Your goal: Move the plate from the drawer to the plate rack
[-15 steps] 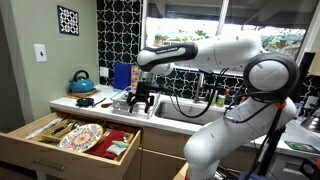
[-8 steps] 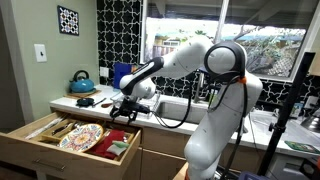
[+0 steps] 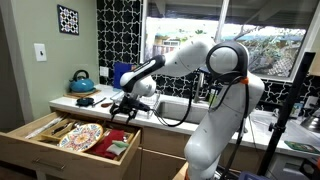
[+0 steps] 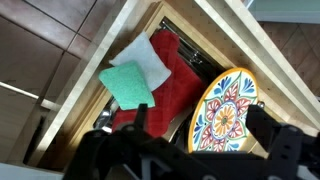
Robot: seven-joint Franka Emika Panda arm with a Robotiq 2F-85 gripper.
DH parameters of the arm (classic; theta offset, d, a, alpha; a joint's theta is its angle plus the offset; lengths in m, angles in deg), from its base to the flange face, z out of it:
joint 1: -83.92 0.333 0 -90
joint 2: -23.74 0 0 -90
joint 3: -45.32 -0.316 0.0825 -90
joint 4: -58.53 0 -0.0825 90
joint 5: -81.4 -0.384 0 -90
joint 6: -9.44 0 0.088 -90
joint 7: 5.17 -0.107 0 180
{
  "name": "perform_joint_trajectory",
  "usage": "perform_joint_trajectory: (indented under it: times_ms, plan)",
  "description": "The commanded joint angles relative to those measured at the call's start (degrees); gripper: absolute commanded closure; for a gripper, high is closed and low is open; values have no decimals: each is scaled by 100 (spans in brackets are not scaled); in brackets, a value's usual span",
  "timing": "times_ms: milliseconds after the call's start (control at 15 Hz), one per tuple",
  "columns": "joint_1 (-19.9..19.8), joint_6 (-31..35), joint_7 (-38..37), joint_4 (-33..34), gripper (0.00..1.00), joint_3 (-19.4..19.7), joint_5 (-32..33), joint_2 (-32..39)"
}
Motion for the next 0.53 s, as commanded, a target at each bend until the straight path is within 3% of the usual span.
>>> perform_joint_trajectory:
  times_ms: [0,333,467]
  plan:
    - [104,152,6,73,0,136,-105,402]
    - [219,667,577,340,0,238,-629,1329]
    - [298,1004,1223,537,0,228,-1273,1684]
